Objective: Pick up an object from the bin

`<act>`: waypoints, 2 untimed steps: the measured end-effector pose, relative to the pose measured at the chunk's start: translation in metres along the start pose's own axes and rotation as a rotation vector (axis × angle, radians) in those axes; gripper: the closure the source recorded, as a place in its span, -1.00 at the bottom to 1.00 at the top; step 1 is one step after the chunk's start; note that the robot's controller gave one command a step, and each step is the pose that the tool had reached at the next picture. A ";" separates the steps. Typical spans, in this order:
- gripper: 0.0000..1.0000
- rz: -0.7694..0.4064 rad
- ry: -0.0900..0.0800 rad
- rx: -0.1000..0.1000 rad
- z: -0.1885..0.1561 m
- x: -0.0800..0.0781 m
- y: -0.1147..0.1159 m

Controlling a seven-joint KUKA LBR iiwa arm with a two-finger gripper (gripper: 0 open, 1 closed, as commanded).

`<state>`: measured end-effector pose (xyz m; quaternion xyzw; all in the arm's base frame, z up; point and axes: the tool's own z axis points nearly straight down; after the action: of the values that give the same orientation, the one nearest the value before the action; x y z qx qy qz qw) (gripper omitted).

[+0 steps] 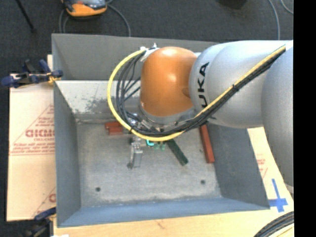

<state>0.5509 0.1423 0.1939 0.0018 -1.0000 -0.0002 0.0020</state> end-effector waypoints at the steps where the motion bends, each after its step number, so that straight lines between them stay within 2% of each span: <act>1: -1.00 0.003 -0.007 -0.001 -0.004 -0.002 0.000; 2: -1.00 -0.059 -0.011 0.000 0.013 -0.021 0.023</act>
Offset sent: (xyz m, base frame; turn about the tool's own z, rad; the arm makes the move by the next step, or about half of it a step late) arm 0.0354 0.0472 -0.0326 -0.1211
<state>0.5719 0.1652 0.1804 0.0314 -0.9995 -0.0003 -0.0035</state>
